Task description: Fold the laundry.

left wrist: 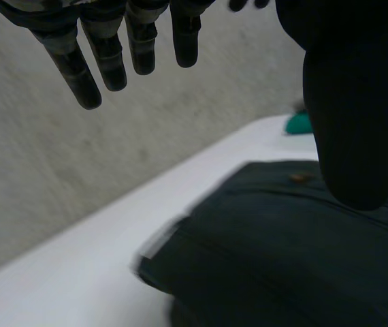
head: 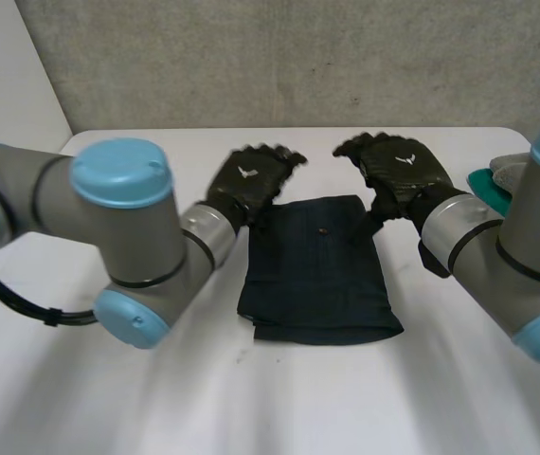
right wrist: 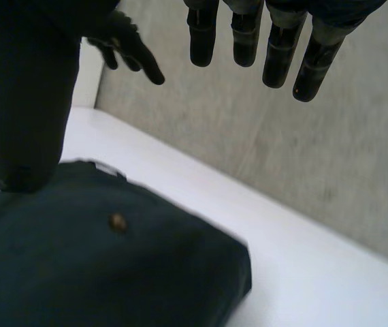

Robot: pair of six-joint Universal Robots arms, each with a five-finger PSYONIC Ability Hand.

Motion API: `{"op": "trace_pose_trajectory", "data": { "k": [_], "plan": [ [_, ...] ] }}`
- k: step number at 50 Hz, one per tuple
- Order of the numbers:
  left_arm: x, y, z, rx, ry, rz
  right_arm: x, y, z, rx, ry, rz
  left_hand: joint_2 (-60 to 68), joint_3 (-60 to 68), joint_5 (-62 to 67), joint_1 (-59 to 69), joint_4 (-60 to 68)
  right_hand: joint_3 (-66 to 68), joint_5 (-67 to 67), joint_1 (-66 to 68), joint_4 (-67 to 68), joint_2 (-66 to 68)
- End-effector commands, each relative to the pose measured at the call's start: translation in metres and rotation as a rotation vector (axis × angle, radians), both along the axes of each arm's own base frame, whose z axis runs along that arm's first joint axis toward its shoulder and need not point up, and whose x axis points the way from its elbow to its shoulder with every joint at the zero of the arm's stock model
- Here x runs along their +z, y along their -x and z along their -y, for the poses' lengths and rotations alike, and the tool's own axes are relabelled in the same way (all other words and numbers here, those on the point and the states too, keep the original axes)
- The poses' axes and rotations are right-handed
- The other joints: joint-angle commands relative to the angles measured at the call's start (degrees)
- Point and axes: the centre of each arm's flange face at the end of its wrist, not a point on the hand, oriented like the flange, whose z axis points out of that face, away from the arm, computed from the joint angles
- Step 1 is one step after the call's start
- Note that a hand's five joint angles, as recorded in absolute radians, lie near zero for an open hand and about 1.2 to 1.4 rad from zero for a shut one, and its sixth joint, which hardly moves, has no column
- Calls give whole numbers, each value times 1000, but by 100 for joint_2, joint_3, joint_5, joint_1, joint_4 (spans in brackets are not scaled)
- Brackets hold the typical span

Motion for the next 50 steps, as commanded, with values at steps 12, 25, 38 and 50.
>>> {"op": "trace_pose_trajectory", "data": {
  "k": [12,25,38,50],
  "plan": [
    [-89,3,-9,8,-136,338,-108,-9,35,36,-196,-319,-167,-225,-274,-83,-180,-241,-367,-164,-350,-279],
    [-19,-2,-1,10,-2,253,-51,5,33,-58,22,-372,-167,-225,-274,-83,-180,-241,-367,-164,-350,-279],
    [85,-20,-20,-110,85,51,-25,21,-19,-62,97,-310,-167,-225,-274,-83,-180,-241,-367,-164,-350,-279],
    [106,-32,-32,-244,2,7,-90,2,-66,56,84,-307,-167,-225,-274,-83,-180,-241,-367,-164,-350,-279]
  ]
}}
